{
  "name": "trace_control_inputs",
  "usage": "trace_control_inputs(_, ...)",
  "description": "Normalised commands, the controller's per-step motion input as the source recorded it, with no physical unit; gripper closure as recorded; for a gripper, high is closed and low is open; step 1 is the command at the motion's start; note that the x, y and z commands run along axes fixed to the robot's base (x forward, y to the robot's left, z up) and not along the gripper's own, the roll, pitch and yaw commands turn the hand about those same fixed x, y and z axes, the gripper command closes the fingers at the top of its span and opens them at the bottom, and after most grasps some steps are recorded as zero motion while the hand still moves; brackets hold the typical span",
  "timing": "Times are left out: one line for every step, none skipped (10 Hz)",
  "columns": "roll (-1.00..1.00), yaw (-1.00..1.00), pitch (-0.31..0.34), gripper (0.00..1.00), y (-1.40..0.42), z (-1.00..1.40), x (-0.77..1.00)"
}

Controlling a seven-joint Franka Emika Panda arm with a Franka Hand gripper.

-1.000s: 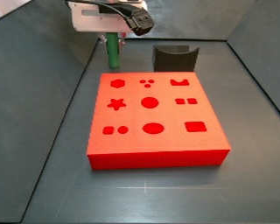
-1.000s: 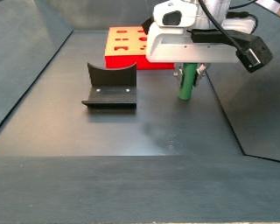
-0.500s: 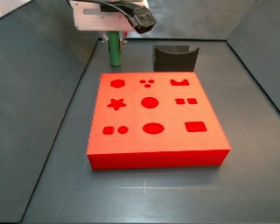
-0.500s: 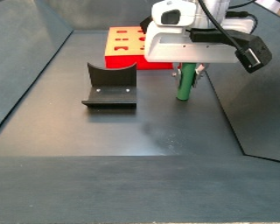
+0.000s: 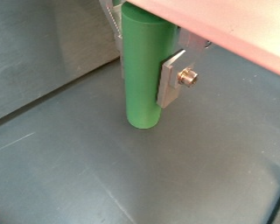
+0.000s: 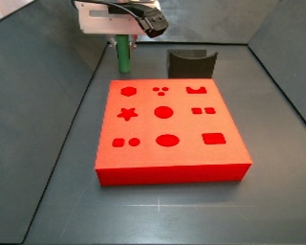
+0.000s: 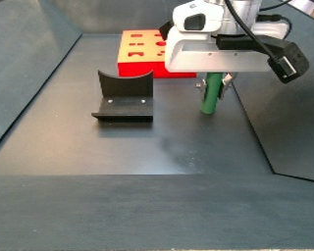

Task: Pick up the round object. Move up. Move to above the board. Insert the round object.
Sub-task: Pick up the round object, then move up, then move to above the board.

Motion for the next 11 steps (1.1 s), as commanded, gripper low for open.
trace_control_inputs(0.00,0.00,0.000,1.00,0.00,0.00,0.00)
trace_control_inputs(0.00,0.00,0.000,1.00,0.00,0.83,0.00)
trace_control_inputs(0.00,-0.04,0.000,1.00,-0.04,0.82,0.01)
trace_control_inputs(-0.01,-0.04,0.010,1.00,-0.04,0.74,0.00)
trace_control_inputs(-0.02,-0.03,0.020,1.00,-0.03,0.63,-0.01)
trace_control_inputs(-0.03,-0.02,0.027,1.00,-0.02,0.45,-0.01)
trace_control_inputs(-0.04,-0.01,0.031,1.00,-0.01,0.31,-0.01)
trace_control_inputs(0.06,-0.22,-0.323,1.00,-0.08,1.00,-0.14)
trace_control_inputs(0.05,-0.22,-0.327,1.00,-0.09,1.00,-0.14)
trace_control_inputs(0.03,-0.15,-0.240,1.00,-0.07,1.00,-0.15)
trace_control_inputs(0.01,-0.11,-0.168,1.00,-0.07,1.00,-0.14)
